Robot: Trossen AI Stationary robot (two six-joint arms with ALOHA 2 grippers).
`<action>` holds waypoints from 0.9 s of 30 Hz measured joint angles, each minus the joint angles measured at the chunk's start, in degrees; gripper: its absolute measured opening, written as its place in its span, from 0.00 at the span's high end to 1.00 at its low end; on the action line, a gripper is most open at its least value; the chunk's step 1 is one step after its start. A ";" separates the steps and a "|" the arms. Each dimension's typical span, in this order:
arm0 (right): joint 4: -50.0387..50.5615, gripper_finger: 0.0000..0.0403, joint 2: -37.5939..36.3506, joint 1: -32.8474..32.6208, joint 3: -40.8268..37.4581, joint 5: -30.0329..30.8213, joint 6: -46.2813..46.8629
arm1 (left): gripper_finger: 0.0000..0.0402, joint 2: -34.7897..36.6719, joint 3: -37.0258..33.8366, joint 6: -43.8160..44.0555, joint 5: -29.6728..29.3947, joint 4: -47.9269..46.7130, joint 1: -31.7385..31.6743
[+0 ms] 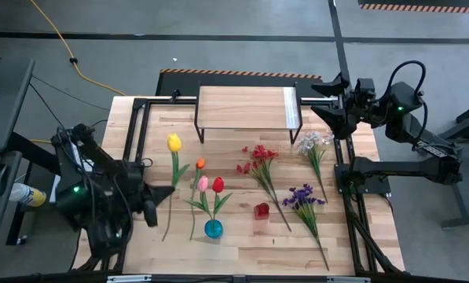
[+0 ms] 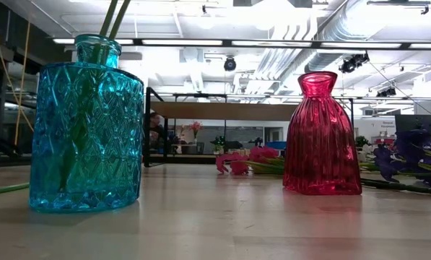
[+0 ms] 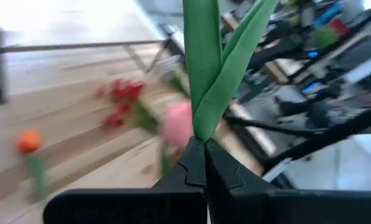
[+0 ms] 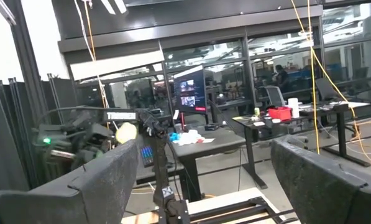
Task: Pick and place flowers into a vace then onto a shelf
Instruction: Put the yellow tulip into the blue transparent vase
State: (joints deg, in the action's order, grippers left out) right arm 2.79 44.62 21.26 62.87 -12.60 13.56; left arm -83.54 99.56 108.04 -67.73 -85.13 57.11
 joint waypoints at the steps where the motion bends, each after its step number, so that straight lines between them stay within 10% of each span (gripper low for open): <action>1: 0.00 0.12 0.00 0.00 0.01 -0.03 -0.02 | 0.94 -0.74 0.66 -1.92 -1.83 2.55 0.49; 27: -0.17 0.12 0.02 0.00 0.01 0.46 -0.55 | 0.94 -22.67 1.91 -64.58 -22.37 51.55 1.04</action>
State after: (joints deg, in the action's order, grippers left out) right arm 2.62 44.64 21.26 62.88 -12.14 13.02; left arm -106.21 101.47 43.46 -90.09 -33.58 58.15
